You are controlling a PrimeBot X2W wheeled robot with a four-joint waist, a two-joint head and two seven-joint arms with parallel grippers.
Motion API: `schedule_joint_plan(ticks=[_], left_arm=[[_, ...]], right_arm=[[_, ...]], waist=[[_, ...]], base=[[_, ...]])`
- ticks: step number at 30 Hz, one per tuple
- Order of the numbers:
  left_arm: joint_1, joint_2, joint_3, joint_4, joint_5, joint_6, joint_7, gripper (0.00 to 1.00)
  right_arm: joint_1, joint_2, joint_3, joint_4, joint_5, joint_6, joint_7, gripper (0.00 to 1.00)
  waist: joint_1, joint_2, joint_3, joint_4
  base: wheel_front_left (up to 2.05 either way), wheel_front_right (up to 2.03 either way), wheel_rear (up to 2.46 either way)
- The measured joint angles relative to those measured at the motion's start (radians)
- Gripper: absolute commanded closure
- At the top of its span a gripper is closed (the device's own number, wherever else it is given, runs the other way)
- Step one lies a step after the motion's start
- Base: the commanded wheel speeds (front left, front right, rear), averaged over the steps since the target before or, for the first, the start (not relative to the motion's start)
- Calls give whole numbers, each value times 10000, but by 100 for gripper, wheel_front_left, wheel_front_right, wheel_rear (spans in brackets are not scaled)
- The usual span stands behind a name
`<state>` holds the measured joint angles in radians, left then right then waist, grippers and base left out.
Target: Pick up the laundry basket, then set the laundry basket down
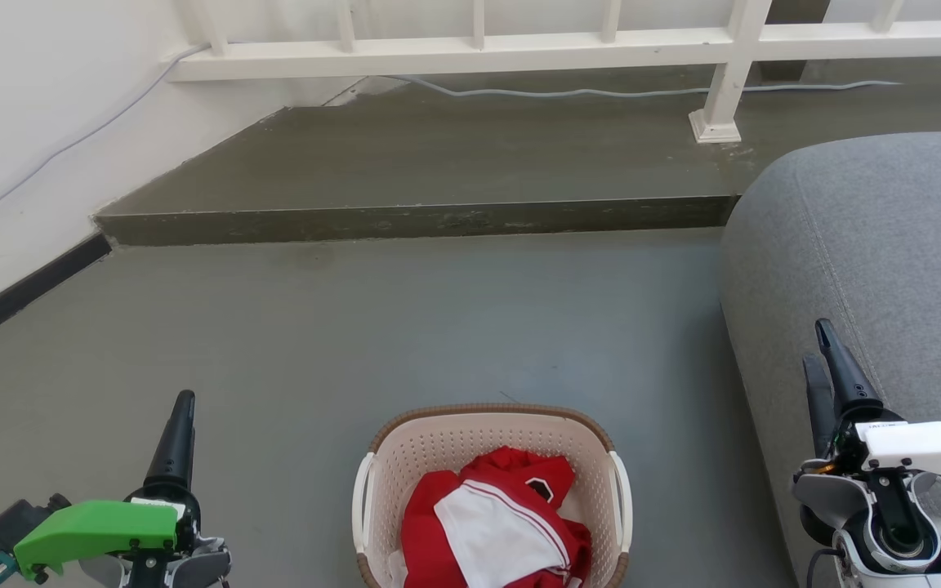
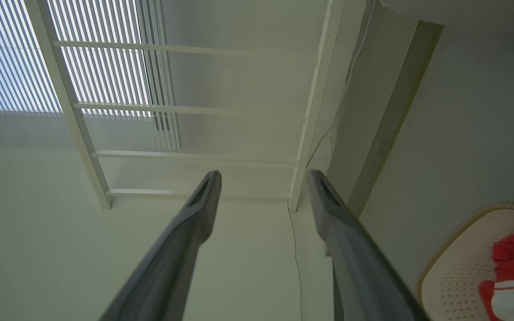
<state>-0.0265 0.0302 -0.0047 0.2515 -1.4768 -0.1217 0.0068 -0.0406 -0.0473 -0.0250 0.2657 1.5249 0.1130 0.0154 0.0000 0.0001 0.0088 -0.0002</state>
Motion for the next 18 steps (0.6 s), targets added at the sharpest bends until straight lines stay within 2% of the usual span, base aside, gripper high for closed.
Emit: schedule_joint_plan(ticks=[5,12,18], left_arm=[[-4,171,-182,-29,359,0,-142,0],[-60,493,-646,-46,1730,0,-437,0],[-186,516,-690,-109,2773,0,-635,0]], right_arm=[[-27,-176,288,-29,-489,0,-211,0],[-153,-443,817,-27,-1534,4,-541,0],[-193,-577,1133,25,-2499,8,-775,0]], waist=[[0,0,11,-8],[0,0,26,-21],[0,-1,31,-26]], base=[[0,0,0],[0,0,0],[0,0,0]])
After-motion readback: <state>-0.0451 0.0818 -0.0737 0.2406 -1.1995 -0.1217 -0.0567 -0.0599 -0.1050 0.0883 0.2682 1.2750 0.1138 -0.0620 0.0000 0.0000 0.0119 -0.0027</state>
